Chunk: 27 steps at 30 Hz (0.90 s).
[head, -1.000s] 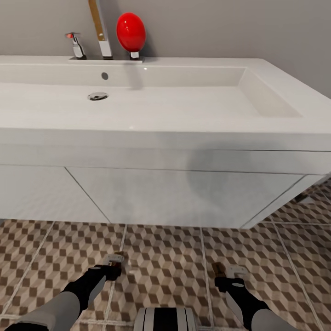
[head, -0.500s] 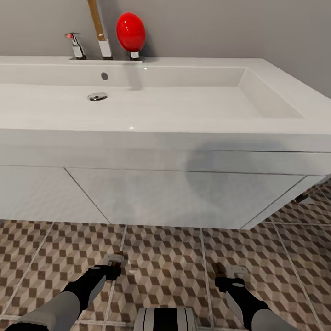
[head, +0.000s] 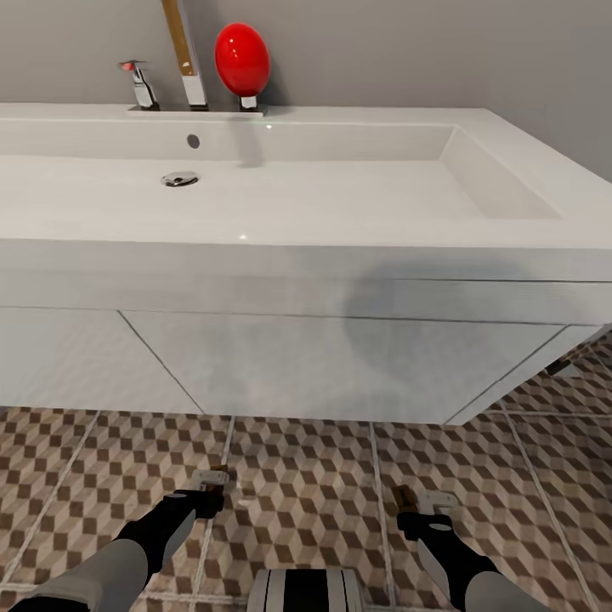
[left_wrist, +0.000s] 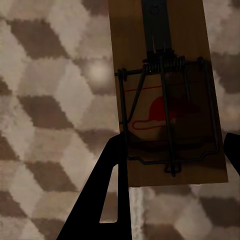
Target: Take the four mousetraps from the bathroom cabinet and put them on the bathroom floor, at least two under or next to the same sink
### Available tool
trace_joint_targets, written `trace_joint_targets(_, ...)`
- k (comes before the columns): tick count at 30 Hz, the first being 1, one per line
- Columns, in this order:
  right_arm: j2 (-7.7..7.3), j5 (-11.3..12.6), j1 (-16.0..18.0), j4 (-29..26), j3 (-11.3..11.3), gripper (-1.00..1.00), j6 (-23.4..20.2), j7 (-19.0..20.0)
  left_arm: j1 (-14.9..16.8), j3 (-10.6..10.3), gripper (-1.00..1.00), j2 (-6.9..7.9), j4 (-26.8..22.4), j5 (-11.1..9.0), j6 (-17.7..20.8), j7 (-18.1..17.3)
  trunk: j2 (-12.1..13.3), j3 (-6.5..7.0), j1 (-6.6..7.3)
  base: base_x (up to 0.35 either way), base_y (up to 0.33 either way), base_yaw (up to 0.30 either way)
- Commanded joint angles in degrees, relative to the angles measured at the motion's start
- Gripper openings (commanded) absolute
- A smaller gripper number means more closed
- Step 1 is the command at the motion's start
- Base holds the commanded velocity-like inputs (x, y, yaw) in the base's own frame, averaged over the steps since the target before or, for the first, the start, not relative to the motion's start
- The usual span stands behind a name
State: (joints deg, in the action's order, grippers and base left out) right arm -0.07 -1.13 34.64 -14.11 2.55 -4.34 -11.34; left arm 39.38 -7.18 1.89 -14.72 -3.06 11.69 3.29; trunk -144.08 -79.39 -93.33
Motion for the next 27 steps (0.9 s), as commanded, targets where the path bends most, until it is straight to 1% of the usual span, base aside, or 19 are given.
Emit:
trace_joint_targets(1,0.02,-0.1,0.0,-0.1,0.3,-1.0,-0.3,0.0,0.0,-0.5,-1.0,0.04,-0.1,-0.3,0.3,0.3,0.0,-0.04,0.0,0.087,0.0,0.0)
trace_joint_targets(9,0.02,-0.1,0.0,-0.1,0.3,-1.0,-0.3,0.0,0.0,-0.4,-1.0,0.04,-0.1,-0.4,0.3,0.3,0.0,-0.04,0.0,0.102,0.0,0.0)
trace_joint_targets(27,0.0,-0.1,0.0,-0.1,0.3,-1.0,-0.3,0.1,0.0,-0.5,-1.0,0.04,-0.1,-0.3,0.3,0.3,0.0,-0.04,0.0,0.005,0.0,0.0)
